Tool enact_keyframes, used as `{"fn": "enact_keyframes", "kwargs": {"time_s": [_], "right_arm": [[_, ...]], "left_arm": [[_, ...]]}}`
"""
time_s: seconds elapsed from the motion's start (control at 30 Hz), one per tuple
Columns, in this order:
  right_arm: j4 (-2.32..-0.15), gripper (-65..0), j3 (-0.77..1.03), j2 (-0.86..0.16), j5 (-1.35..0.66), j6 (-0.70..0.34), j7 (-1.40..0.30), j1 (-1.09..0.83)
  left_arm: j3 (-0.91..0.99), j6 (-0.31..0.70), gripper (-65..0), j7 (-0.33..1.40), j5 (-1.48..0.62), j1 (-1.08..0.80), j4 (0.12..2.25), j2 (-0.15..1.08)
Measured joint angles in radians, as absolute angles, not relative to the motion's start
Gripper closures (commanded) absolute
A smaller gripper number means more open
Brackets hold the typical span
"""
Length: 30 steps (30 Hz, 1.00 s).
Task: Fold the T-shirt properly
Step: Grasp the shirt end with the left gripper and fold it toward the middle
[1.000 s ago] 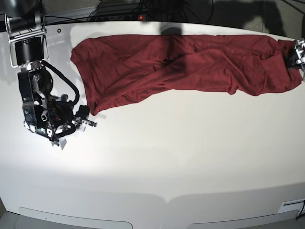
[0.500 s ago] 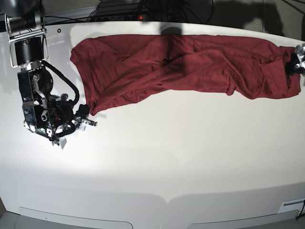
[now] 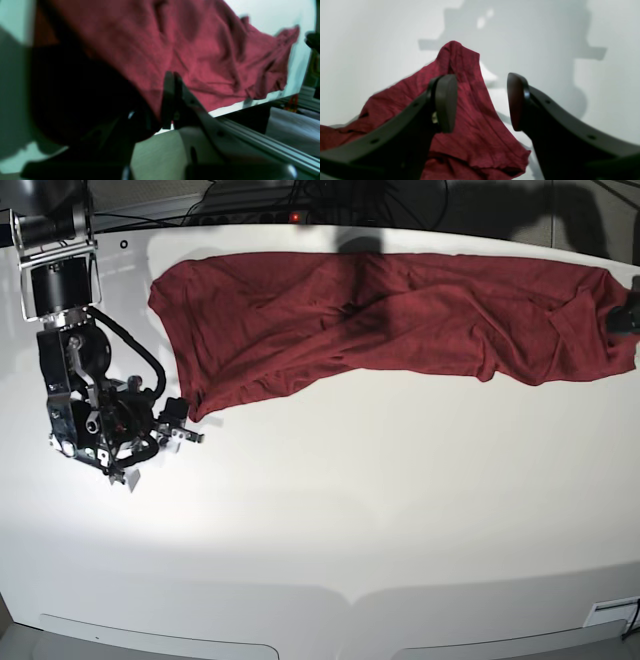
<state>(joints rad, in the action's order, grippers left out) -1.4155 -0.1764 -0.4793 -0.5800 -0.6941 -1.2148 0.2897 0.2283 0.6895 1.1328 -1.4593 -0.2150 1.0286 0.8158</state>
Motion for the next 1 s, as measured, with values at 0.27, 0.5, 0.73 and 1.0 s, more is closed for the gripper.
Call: {"fn": "enact_keyframes", "kwargs": {"time_s": [0.27,0.5,0.73,1.0], "right_arm": [[-1.415,-32.1,-0.176,-0.48,-0.579,-0.694,-1.221,0.289],[-1.415,-32.1,-0.176,-0.479,-0.581,-0.694,-1.221,0.29],[-1.415,-32.1,-0.176,-0.479,-0.583,-0.694,-1.221,0.29],[-1.415,-32.1,-0.176,-0.479,-0.583,-0.694,-1.221,0.291]], "left_arm": [[0.227,0.687,0.0,1.087,-1.455,-0.305,1.437,0.638],[0.222,0.625,0.0,1.033,-1.458,-0.307,1.719,0.486],[0.084,0.556,0.0,0.976,-1.385,-0.307,1.739,0.399],[-0.079,0.556,0.0,0.889,-1.16,-0.307,1.739,0.322]]}}
